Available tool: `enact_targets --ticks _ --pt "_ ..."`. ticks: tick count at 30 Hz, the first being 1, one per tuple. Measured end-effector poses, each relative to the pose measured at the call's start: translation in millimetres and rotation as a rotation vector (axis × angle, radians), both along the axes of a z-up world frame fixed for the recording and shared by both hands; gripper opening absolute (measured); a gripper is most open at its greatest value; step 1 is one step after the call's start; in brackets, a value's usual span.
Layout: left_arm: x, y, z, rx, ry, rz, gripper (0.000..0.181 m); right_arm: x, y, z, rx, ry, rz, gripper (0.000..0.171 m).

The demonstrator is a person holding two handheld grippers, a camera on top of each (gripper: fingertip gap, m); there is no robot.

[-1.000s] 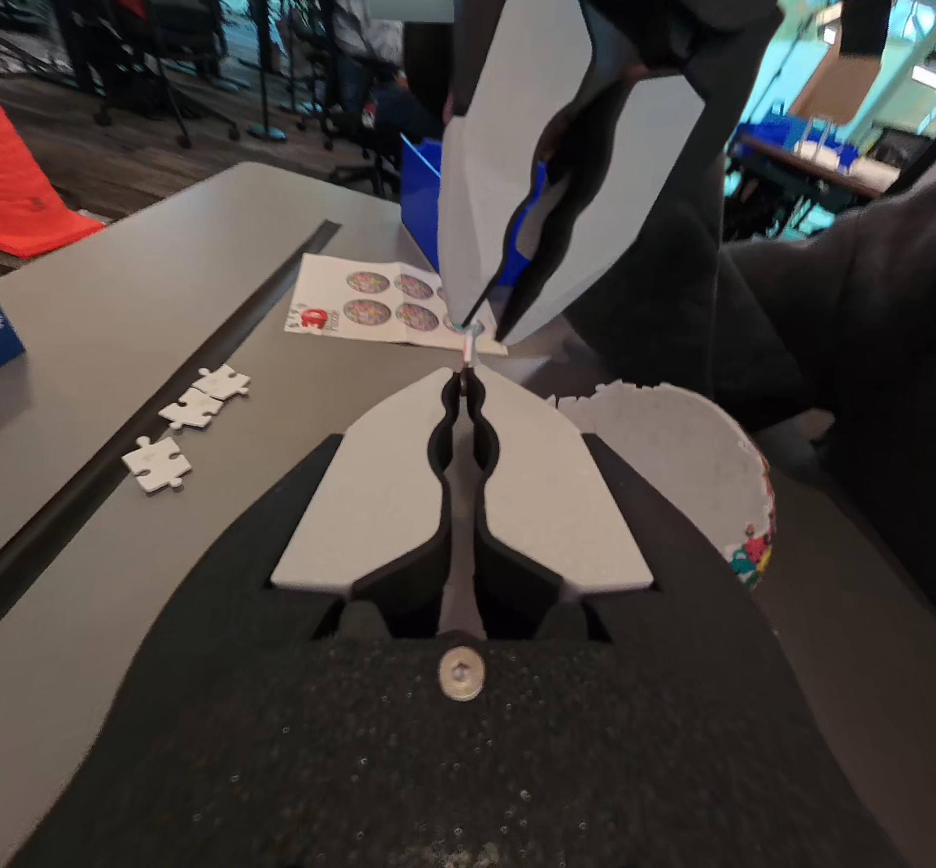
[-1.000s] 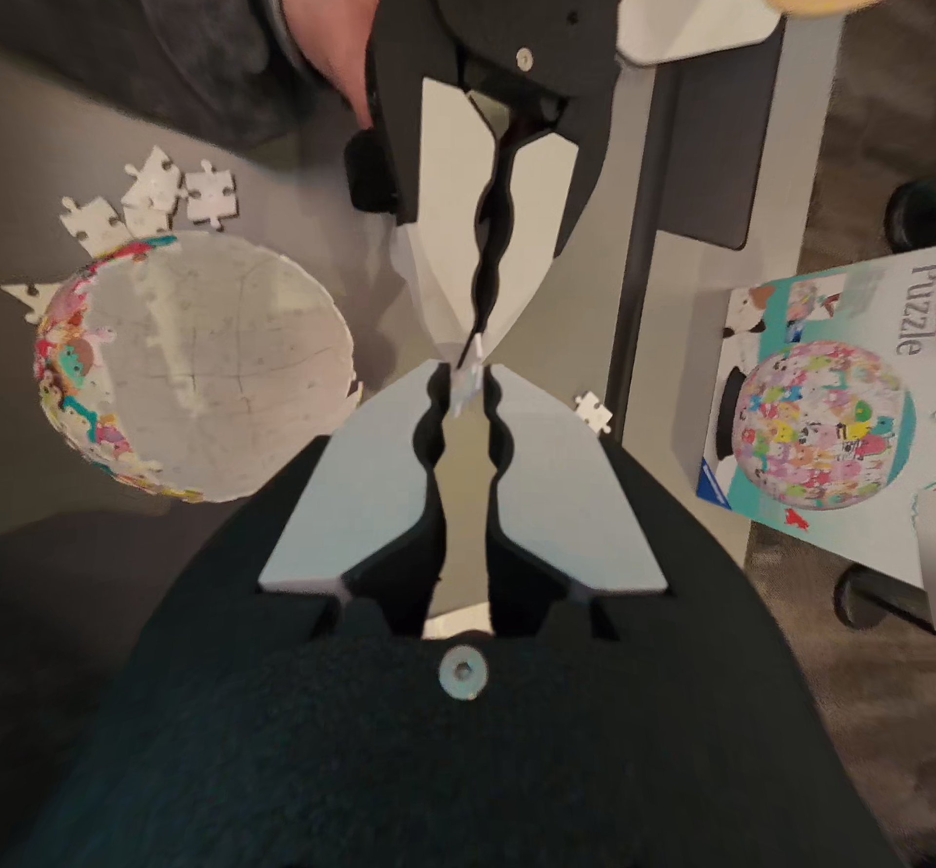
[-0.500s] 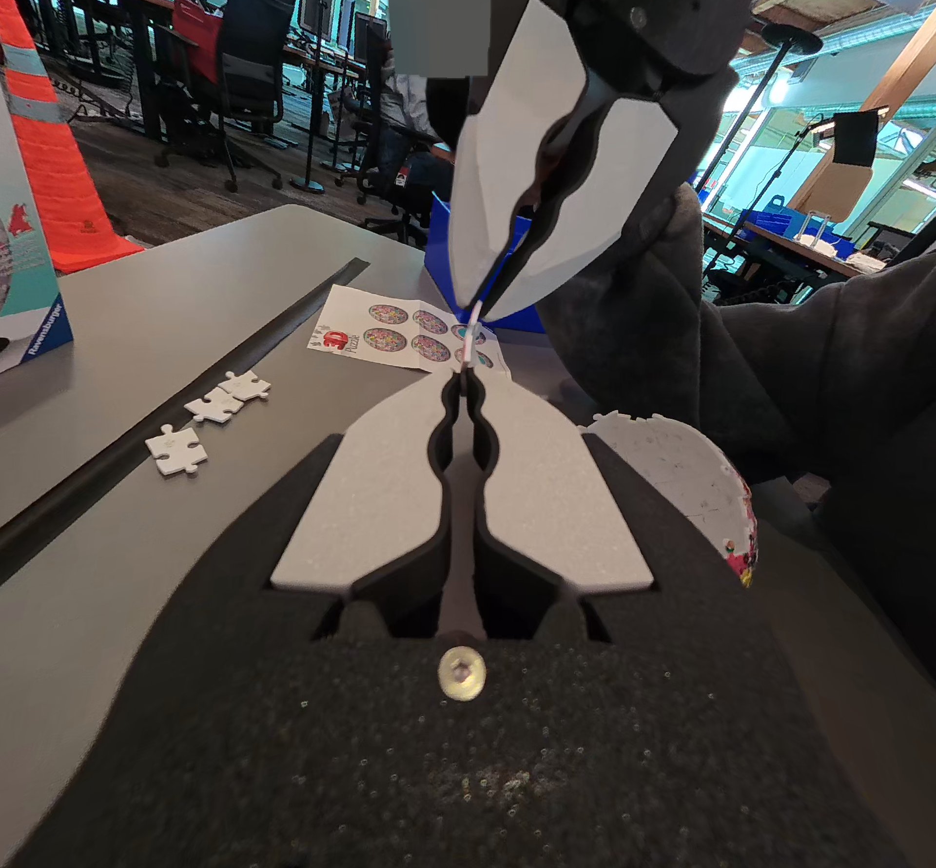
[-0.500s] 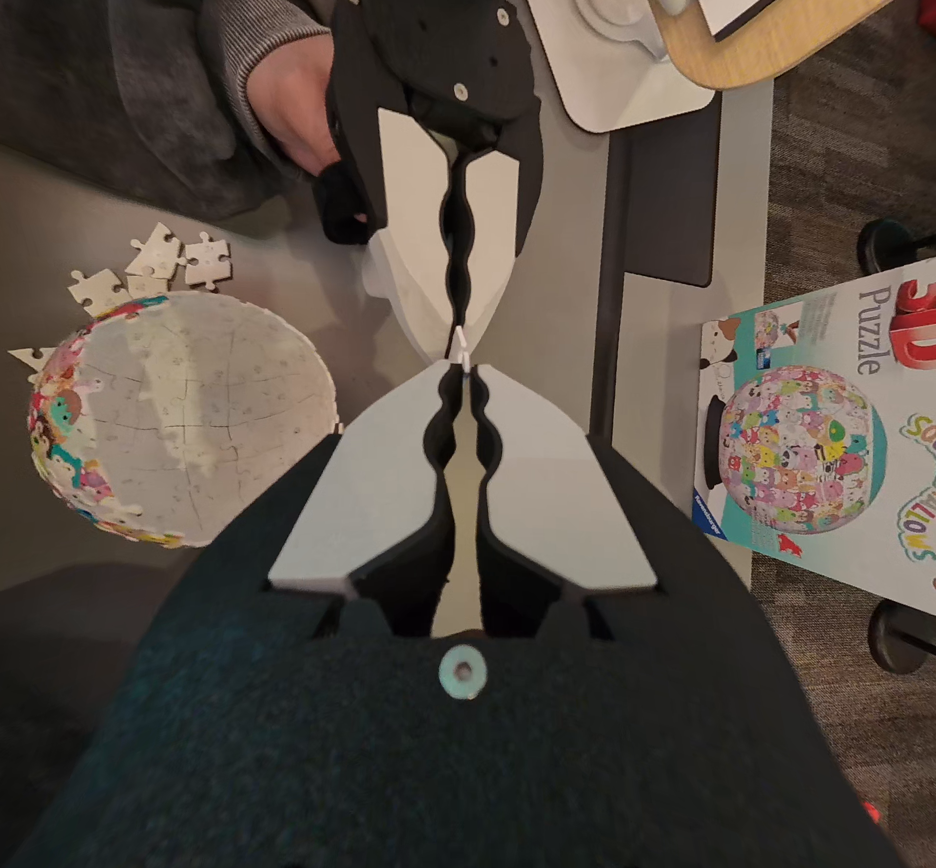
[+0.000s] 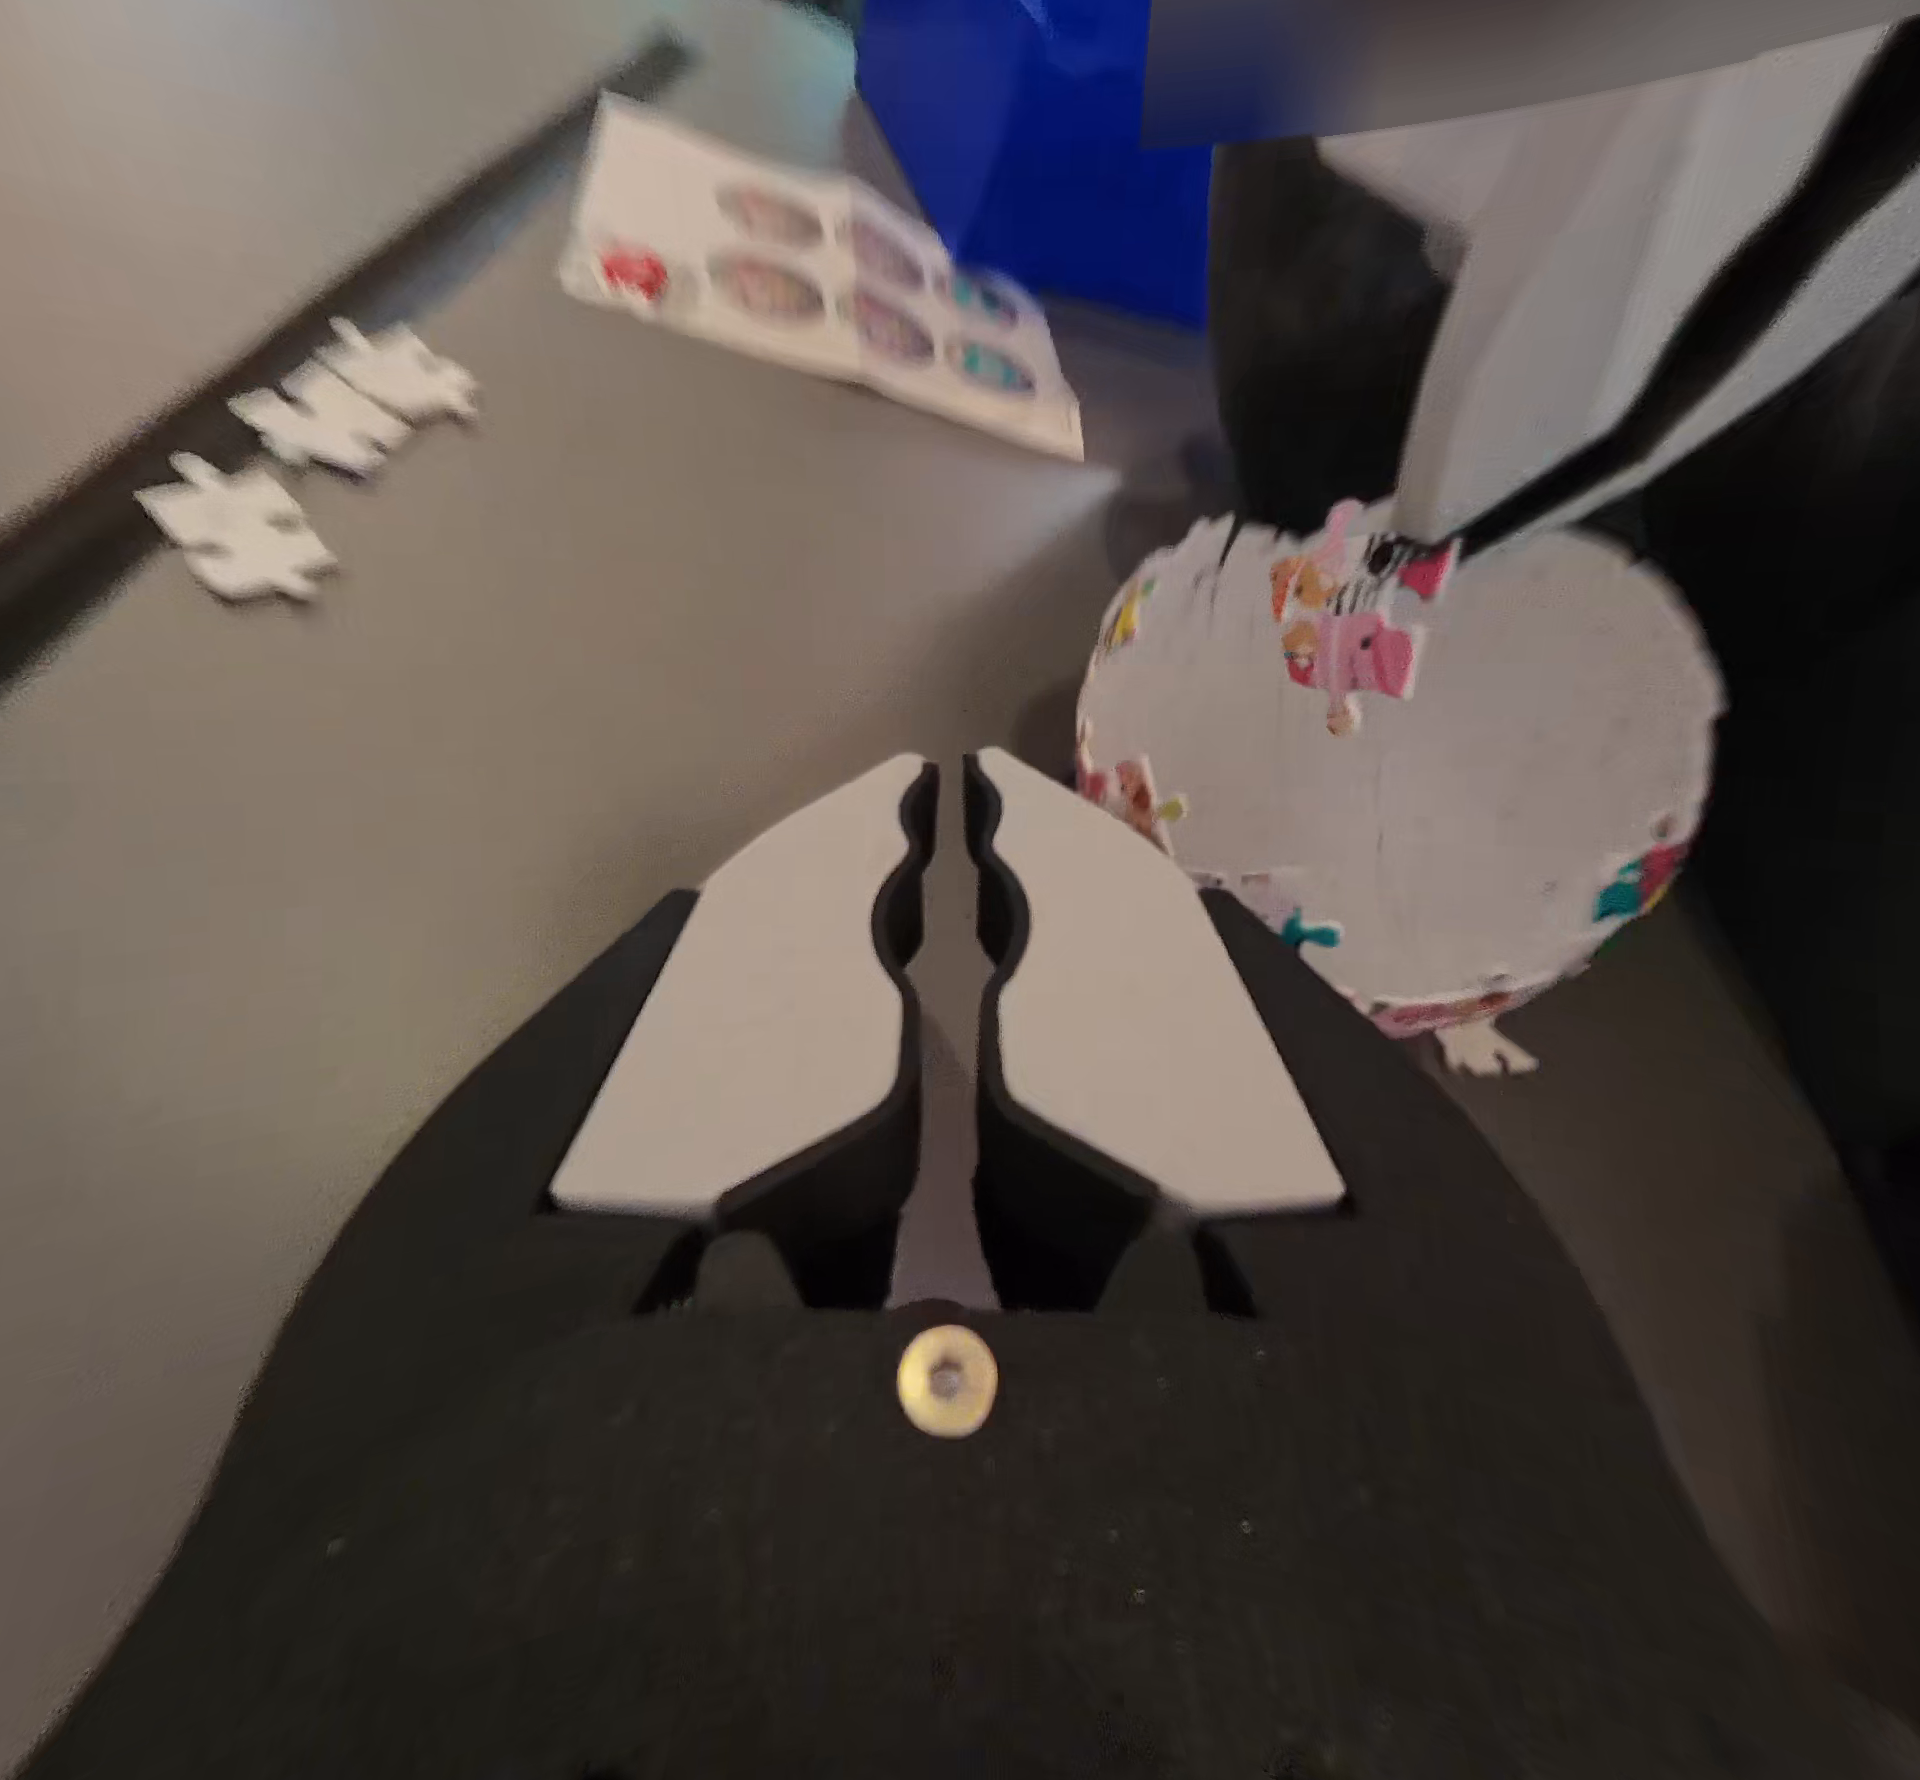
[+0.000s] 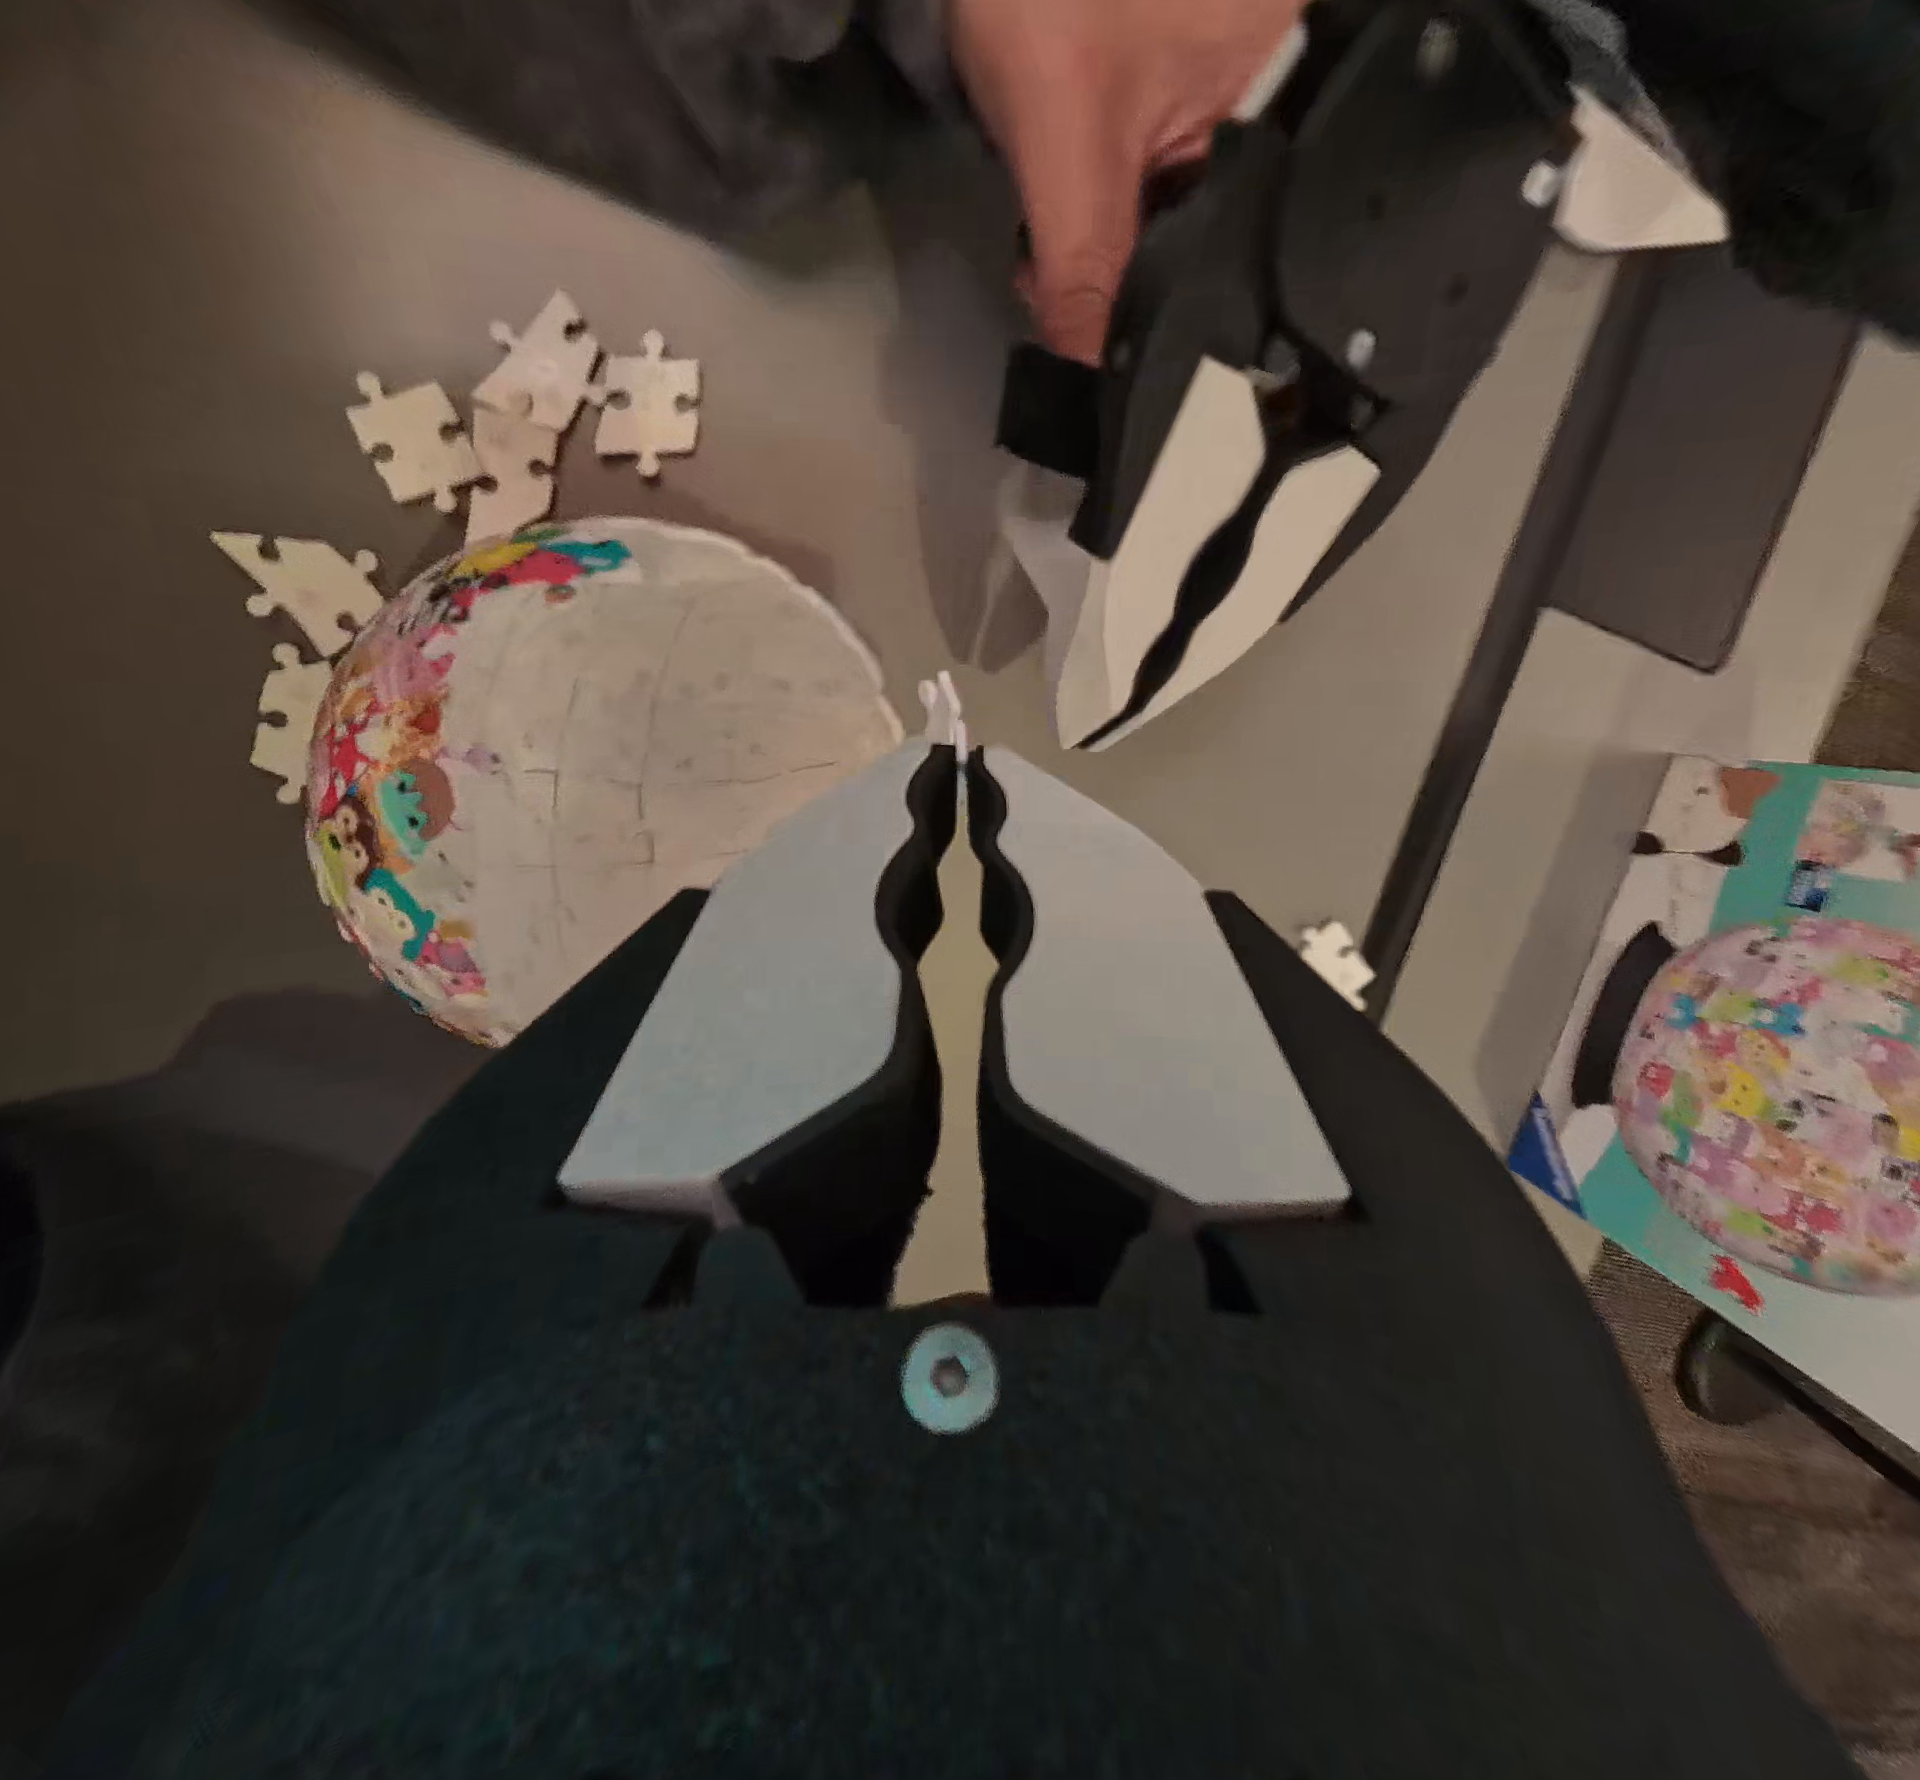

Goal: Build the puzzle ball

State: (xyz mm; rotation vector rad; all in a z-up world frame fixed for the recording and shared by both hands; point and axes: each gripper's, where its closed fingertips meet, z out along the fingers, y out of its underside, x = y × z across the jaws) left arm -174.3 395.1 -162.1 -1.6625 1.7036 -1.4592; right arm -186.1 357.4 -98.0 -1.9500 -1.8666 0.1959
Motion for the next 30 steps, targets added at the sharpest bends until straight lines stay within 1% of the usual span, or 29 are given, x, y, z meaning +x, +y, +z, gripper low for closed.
enact_targets --ticks 3,6,10,12,14,17,20,22,23,24,26,27,29,30 --pt "10.5 -14.7 -26.1 0.054 0.128 -0.080 0.000 2.7 -9.5 -22.9 -0.033 -0.004 0.017 0.002" --pt "17.4 -19.5 -26.3 0.016 0.128 -0.114 0.000 10.2 -7.2 -36.8 -0.039 0.014 0.003 0.002" --pt "10.4 -15.4 -4.0 -0.050 0.031 -0.106 0.003 18.1 -1.9 -38.9 -0.068 0.061 -0.030 0.002" --pt "2.8 -17.0 13.3 -0.072 -0.052 -0.113 0.014 18.2 2.7 -33.3 -0.063 0.099 -0.041 0.002" --pt "-4.1 -22.1 24.5 -0.056 -0.107 -0.127 0.026 14.9 7.6 -23.2 -0.056 0.166 -0.051 0.002" --pt "-3.4 -27.7 34.1 0.001 -0.162 -0.114 0.031 13.9 17.5 -7.7 -0.053 0.268 -0.087 0.002" --pt "4.3 -25.8 41.9 0.012 -0.194 -0.063 0.030 13.8 20.0 2.9 -0.071 0.347 -0.103 0.002" --pt "7.1 -25.4 49.0 0.007 -0.235 -0.039 0.021 10.3 19.0 12.7 -0.067 0.411 -0.111 0.002" --pt "7.2 -26.6 52.3 0.004 -0.253 -0.034 0.005 9.5 18.0 15.1 -0.063 0.423 -0.117 0.002" --pt "8.1 -26.8 53.2 0.009 -0.254 -0.021 0.002 10.8 20.2 16.4 -0.034 0.420 -0.130 0.002" --pt "10.4 -23.6 50.6 0.045 -0.224 0.019 0.002 15.2 23.3 14.2 0.011 0.353 -0.124 0.002" --pt "11.7 -20.9 48.6 0.070 -0.209 0.042 0.001 17.4 24.0 14.0 0.029 0.290 -0.109 0.004" --pt "13.1 -16.4 46.1 0.102 -0.192 0.078 0.002 20.2 27.0 18.7 0.057 0.145 -0.081 0.017" --pt "13.1 -16.0 45.3 0.105 -0.186 0.083 0.002 20.4 26.2 20.0 0.042 0.065 -0.064 0.019"
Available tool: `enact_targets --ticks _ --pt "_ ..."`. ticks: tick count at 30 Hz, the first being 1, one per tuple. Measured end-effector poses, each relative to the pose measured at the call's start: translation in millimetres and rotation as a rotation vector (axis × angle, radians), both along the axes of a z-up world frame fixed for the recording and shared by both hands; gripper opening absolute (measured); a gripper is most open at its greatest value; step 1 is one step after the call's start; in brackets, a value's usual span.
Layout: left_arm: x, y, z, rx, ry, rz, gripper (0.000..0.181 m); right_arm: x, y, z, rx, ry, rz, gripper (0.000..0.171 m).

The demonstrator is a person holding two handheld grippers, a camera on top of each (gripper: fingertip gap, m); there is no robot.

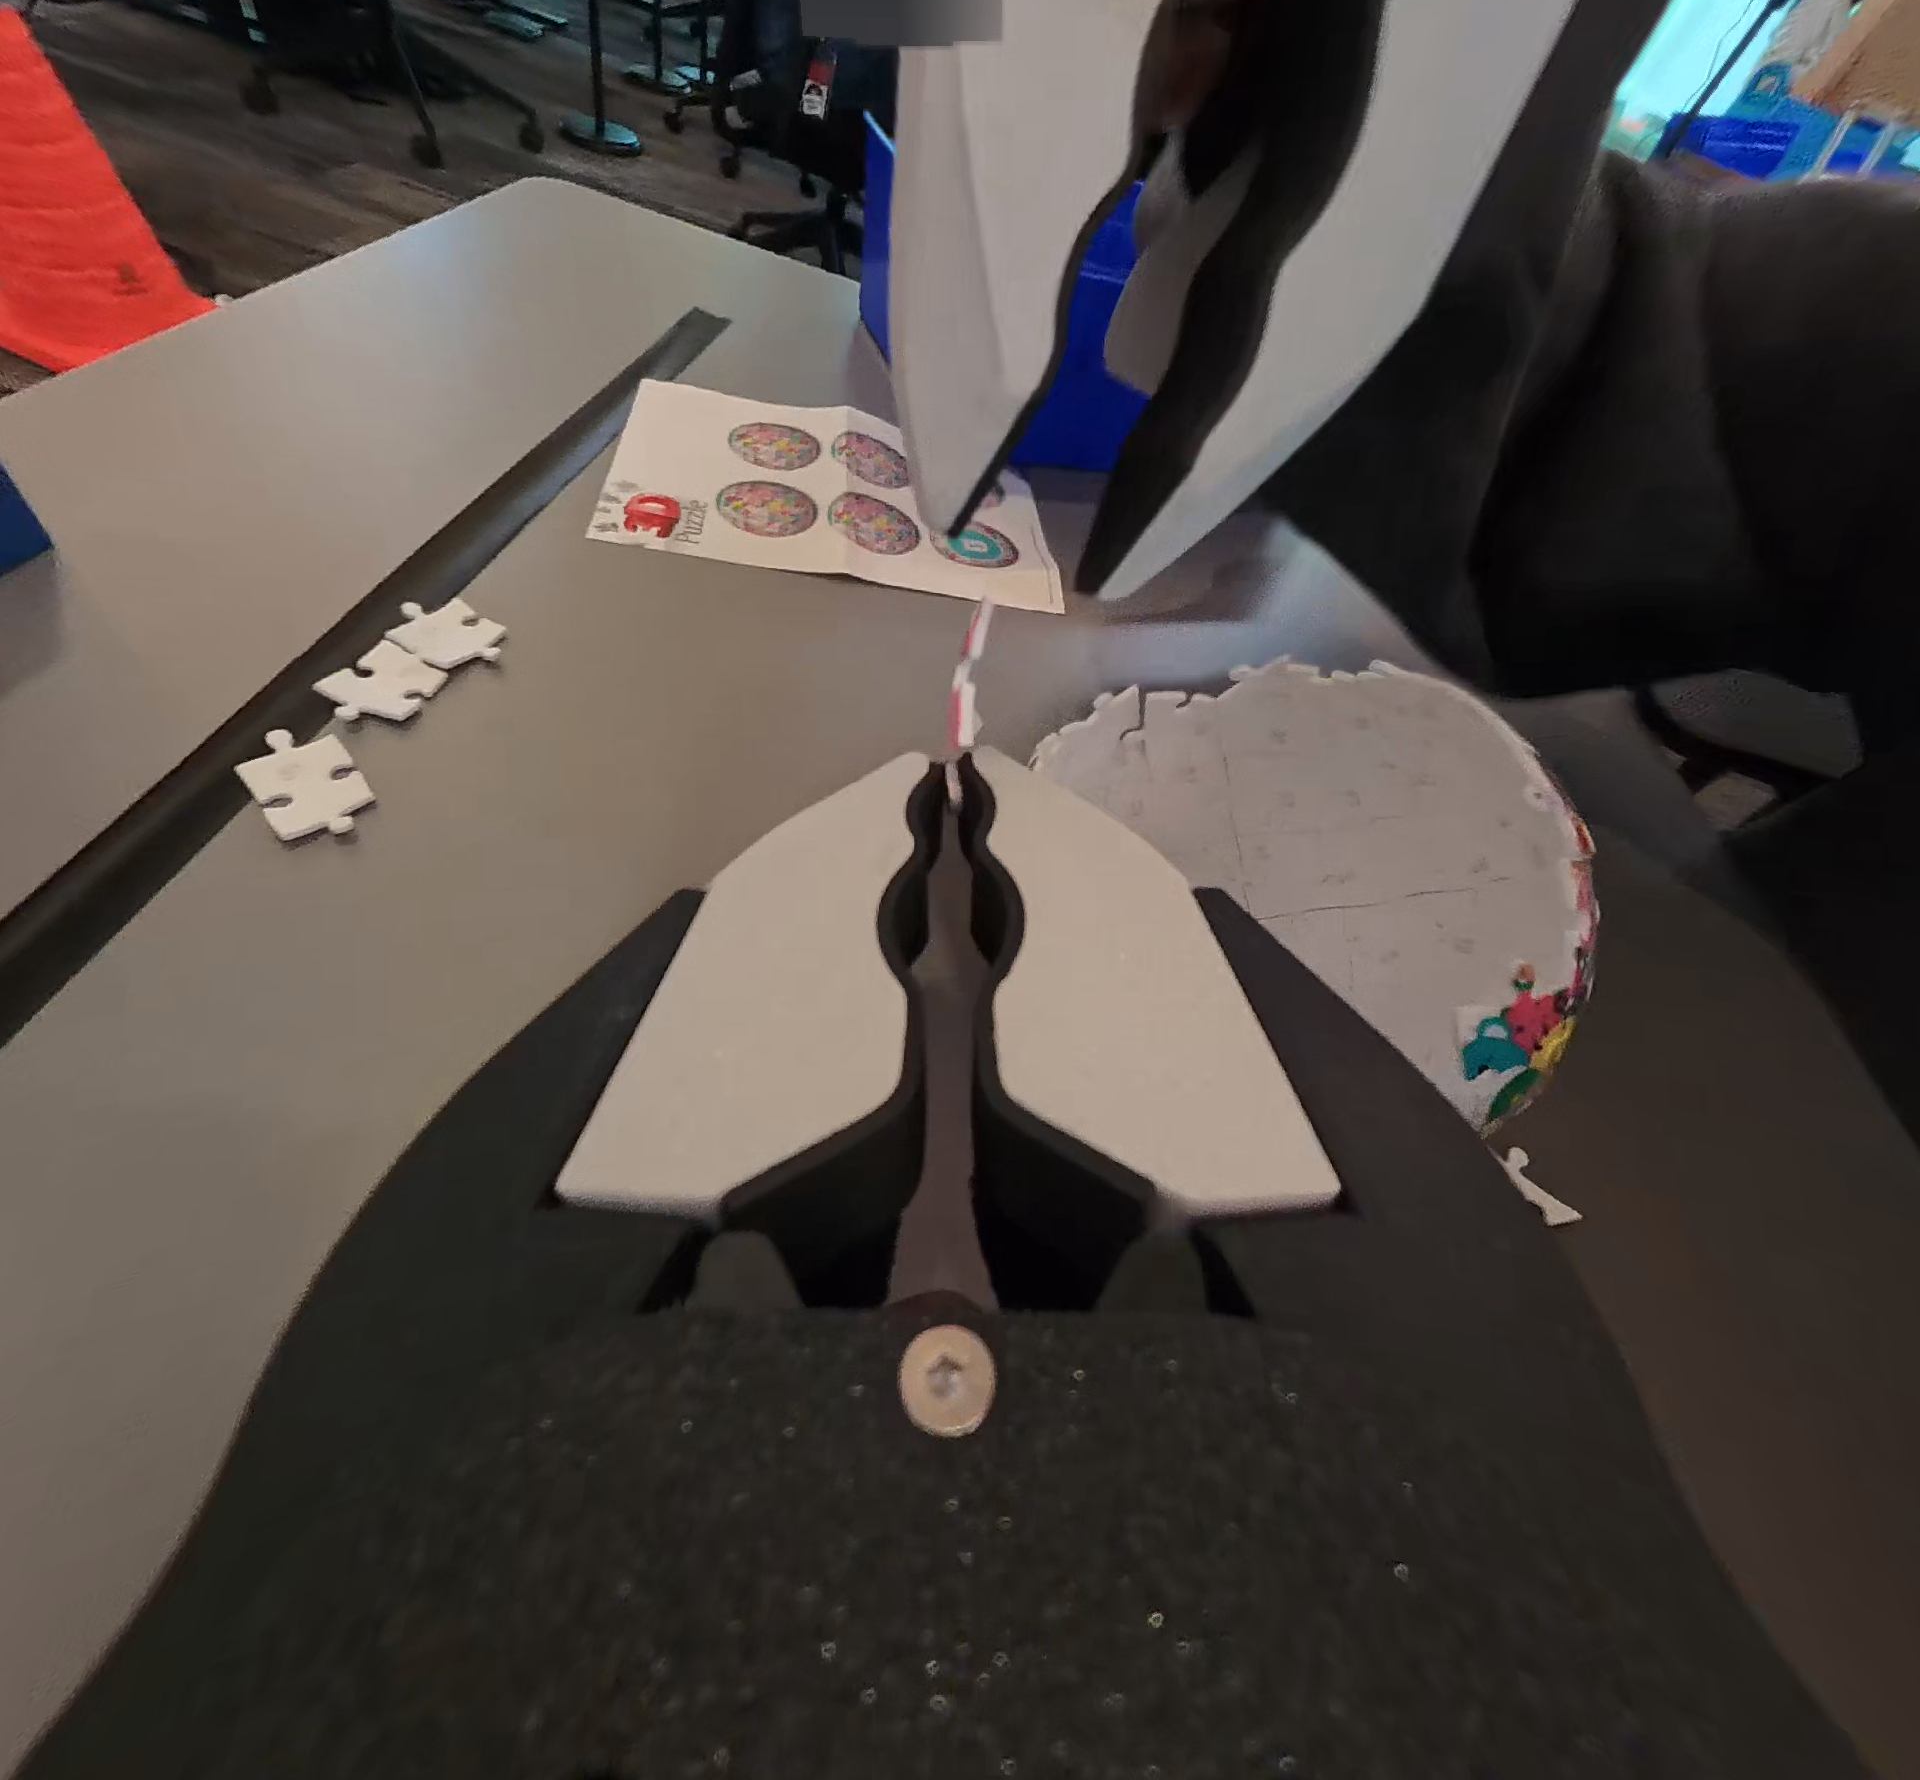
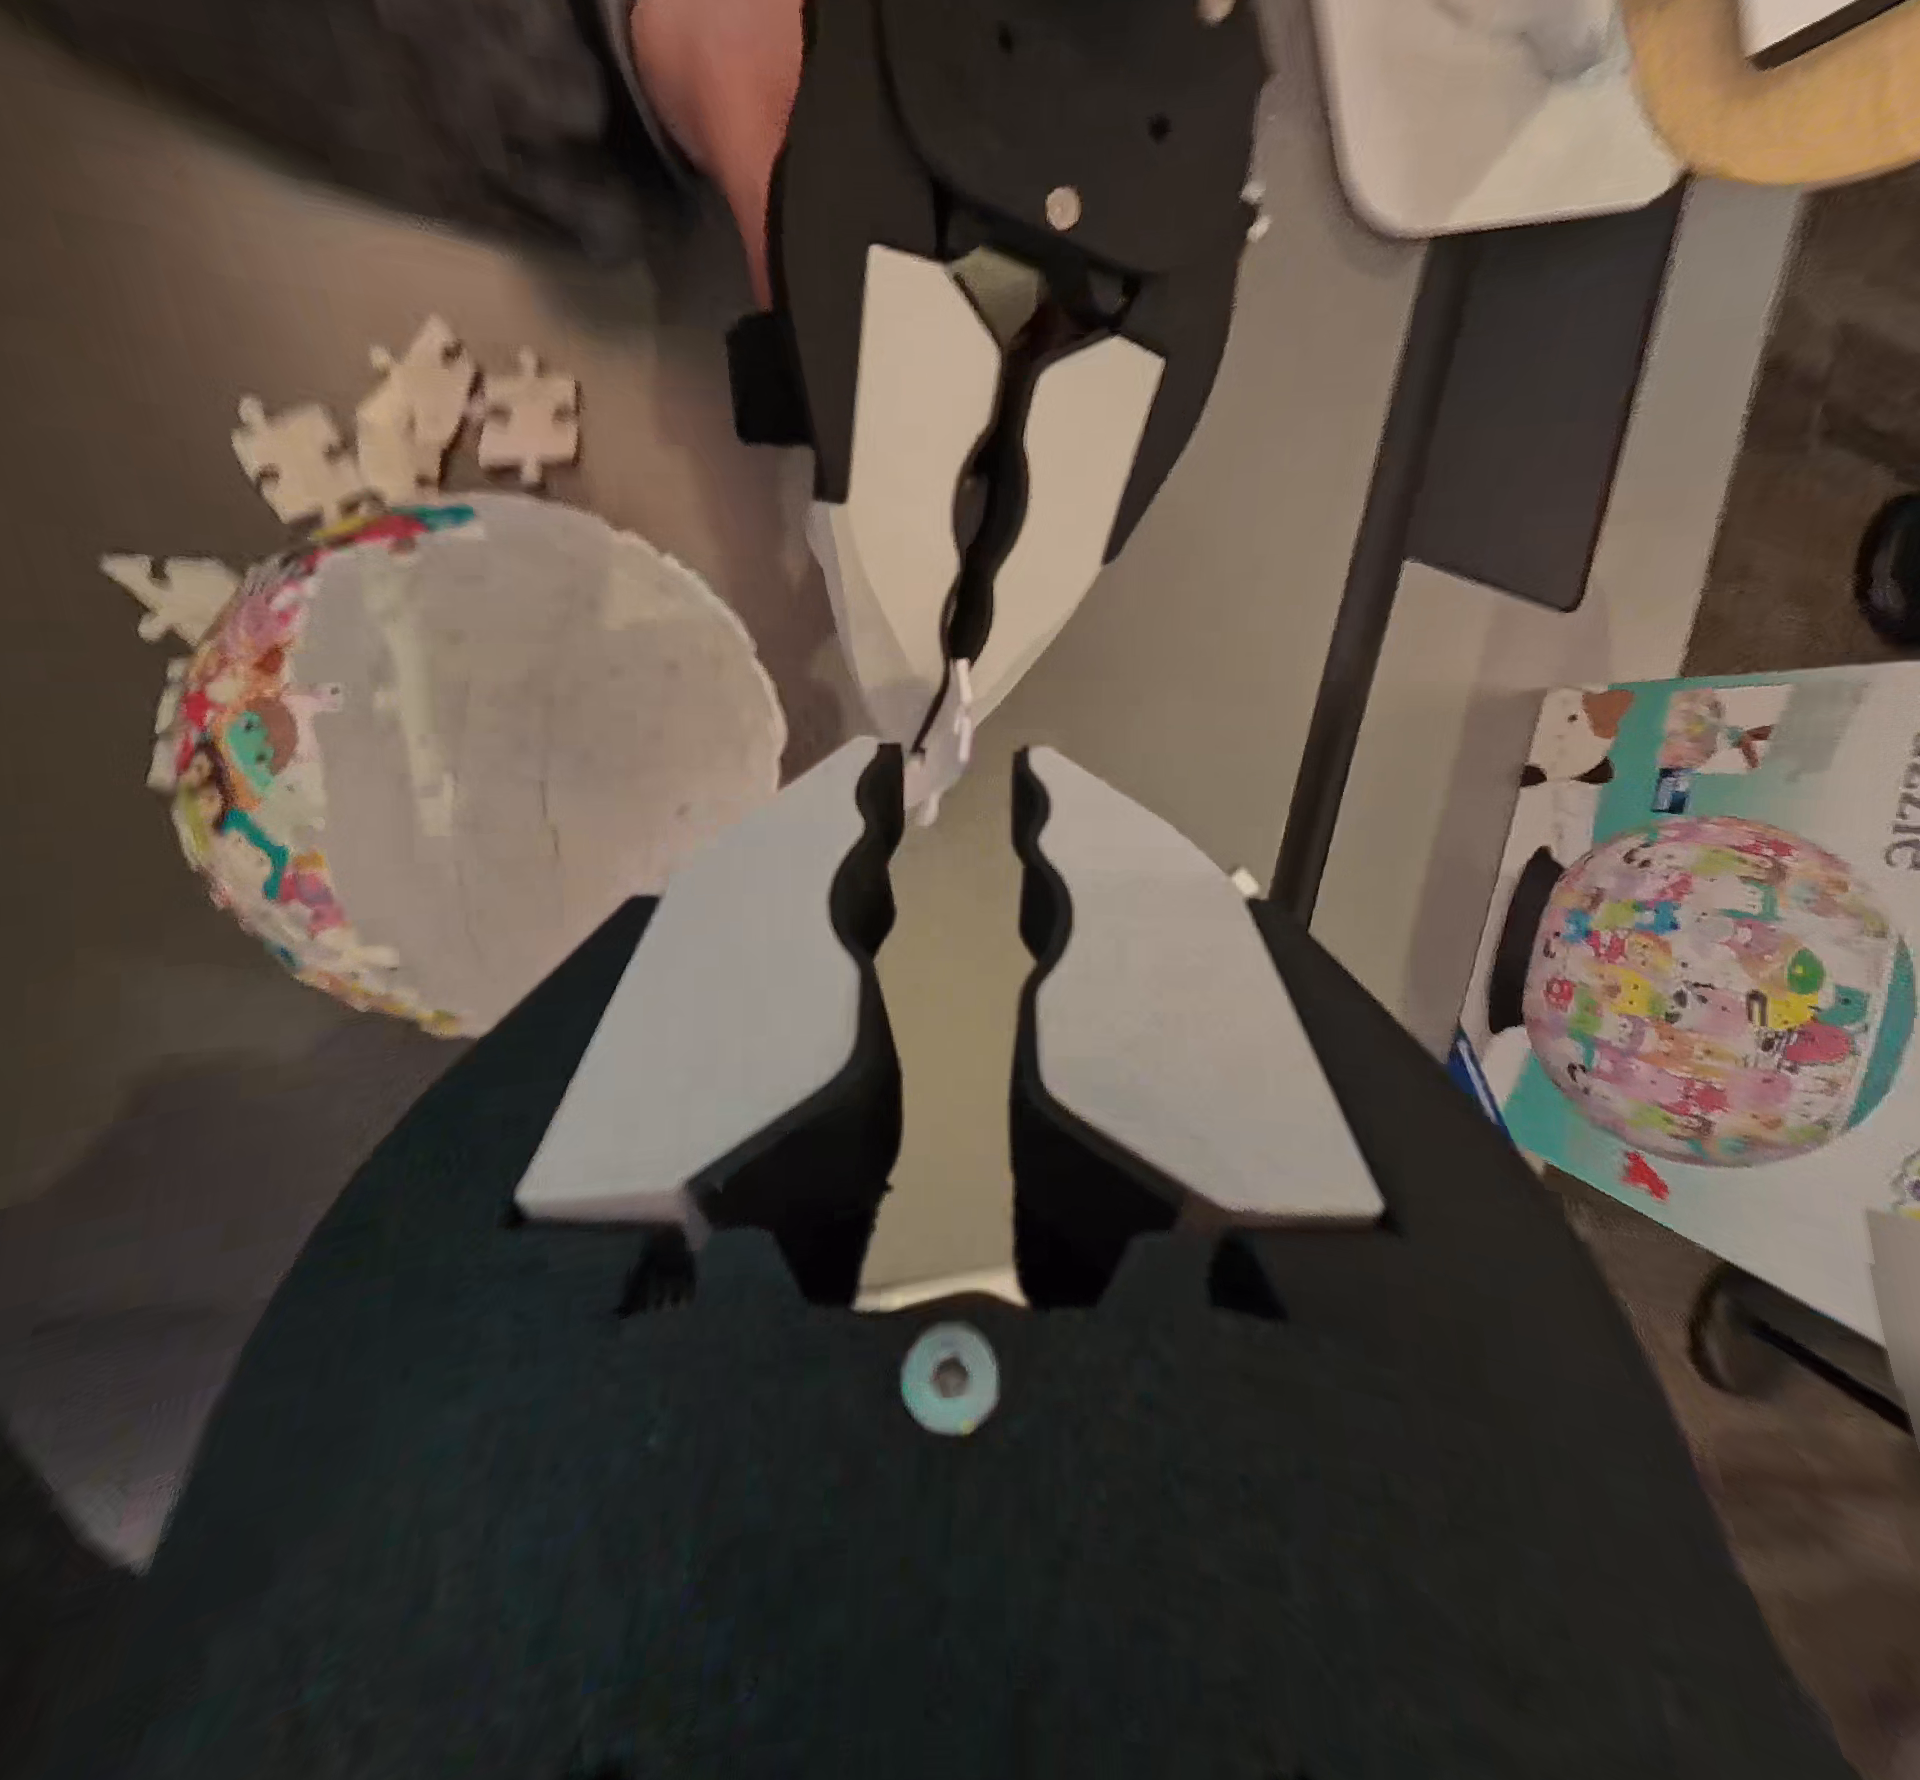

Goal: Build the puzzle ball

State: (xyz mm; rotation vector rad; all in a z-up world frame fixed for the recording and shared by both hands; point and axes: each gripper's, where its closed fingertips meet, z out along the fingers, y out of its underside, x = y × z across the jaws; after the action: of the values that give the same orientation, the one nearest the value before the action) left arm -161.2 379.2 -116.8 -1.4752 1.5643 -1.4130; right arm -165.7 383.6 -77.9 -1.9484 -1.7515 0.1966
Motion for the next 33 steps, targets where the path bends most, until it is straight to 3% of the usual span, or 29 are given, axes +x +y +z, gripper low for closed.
enact_targets --ticks 5,9,18,20,22,25,27,30,33 --pt "0.0 0.9 -0.2 0.017 0.013 0.011 0.002 2.9 -1.1 -9.8 -0.127 -0.404 0.084 0.017" --pt "-0.1 -0.2 -1.2 0.024 0.018 0.005 0.002 -0.2 6.3 -11.2 -0.135 -0.537 0.114 0.012" --pt "-0.8 -4.6 5.7 0.011 -0.006 -0.013 0.002 0.1 1.6 -12.0 -0.201 -0.600 0.118 0.003" --pt "-4.3 -12.3 5.6 -0.024 -0.012 -0.079 0.006 -2.9 -0.7 -12.4 -0.227 -0.591 0.120 0.002" --pt "-16.2 -20.2 2.4 -0.093 0.013 -0.186 0.021 -2.2 0.5 -14.1 -0.220 -0.599 0.139 0.002" --pt "-30.7 -8.1 -3.5 -0.199 0.006 -0.228 0.022 -1.0 1.5 -19.0 -0.201 -0.602 0.178 0.002" --pt "-29.5 3.8 -13.3 -0.239 0.047 -0.201 0.021 -1.0 -7.0 -26.4 -0.238 -0.594 0.194 0.002" --pt "-19.9 5.1 -39.1 -0.176 0.172 -0.175 0.001 -9.8 -18.0 -34.5 -0.252 -0.537 0.221 0.002" --pt "-10.0 0.7 -57.6 -0.120 0.249 -0.169 0.000 -14.7 -28.8 -43.7 -0.326 -0.466 0.178 0.002"
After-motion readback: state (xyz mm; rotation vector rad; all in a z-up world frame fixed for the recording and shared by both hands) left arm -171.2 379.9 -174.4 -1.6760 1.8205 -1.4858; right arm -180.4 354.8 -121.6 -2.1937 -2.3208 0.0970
